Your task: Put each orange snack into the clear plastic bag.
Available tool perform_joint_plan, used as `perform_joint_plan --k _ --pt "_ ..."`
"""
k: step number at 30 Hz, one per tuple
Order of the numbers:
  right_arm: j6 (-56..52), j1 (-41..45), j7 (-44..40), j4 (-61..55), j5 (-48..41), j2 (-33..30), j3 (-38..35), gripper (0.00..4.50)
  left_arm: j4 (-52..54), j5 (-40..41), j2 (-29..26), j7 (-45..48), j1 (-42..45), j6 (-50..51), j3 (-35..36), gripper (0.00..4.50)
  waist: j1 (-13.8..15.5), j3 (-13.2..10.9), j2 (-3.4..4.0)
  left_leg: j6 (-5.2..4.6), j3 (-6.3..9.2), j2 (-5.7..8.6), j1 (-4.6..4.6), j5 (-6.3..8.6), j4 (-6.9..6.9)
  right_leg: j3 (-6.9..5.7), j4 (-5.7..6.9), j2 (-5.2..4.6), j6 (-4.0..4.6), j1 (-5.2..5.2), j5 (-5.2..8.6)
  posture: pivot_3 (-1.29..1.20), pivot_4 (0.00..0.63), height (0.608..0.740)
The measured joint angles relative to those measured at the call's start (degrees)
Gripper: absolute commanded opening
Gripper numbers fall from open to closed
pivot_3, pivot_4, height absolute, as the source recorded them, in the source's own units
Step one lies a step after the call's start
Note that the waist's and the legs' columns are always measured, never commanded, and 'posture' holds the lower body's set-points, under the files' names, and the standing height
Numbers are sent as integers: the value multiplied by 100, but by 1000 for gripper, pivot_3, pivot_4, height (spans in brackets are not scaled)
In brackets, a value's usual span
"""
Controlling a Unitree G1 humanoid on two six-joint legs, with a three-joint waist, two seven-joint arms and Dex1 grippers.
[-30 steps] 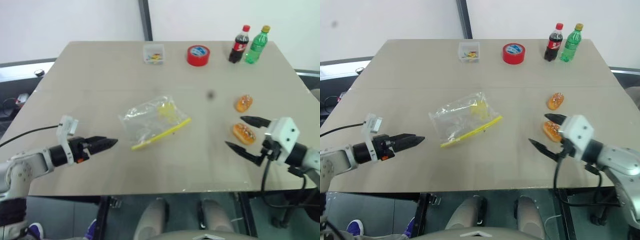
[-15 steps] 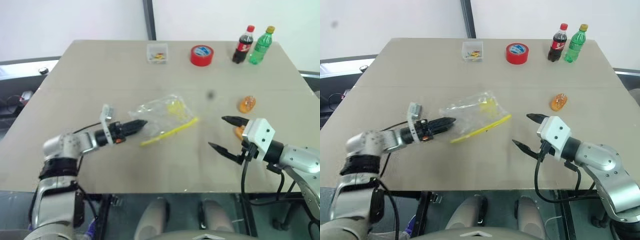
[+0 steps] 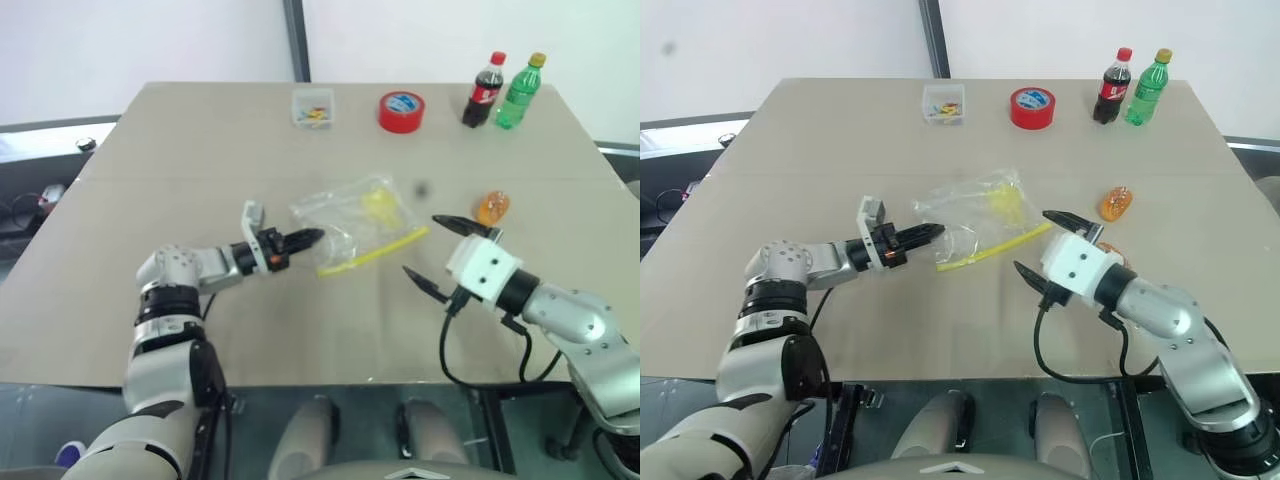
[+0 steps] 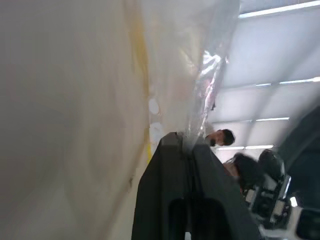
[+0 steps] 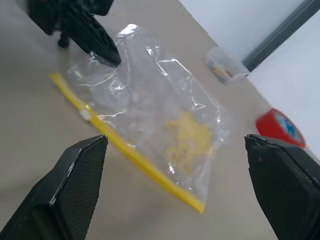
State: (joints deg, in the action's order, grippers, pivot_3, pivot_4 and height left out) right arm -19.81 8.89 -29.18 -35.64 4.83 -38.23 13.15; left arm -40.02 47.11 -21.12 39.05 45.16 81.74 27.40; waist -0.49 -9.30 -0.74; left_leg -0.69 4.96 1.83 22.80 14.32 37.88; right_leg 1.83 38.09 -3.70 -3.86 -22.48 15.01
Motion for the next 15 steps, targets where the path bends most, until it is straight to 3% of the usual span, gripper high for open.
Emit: perform_joint_plan --k 7,11,15 --pt "559 753 784 1757 1819 725 1119 4500 -16 521 320 -1450 756 855 1549 56 -111 -9 -15 40 -4 -6 6 -22 4 1 10 2 2 -14 -1 0 150 740" --pt "937 1443 1617 3147 2609 1271 1381 4500 72 1074 425 -2143 849 1024 1737 56 -148 -9 -15 45 -5 -10 8 -25 2 10 13 -5 3 -21 -2 0 150 740" --pt "1356 2129 2452 4505 2843 1800 1332 4500 257 1769 443 -2726 771 1040 1741 56 -177 -11 -17 48 -13 -12 7 -27 -3 22 24 -6 4 -32 -2 0 150 740"
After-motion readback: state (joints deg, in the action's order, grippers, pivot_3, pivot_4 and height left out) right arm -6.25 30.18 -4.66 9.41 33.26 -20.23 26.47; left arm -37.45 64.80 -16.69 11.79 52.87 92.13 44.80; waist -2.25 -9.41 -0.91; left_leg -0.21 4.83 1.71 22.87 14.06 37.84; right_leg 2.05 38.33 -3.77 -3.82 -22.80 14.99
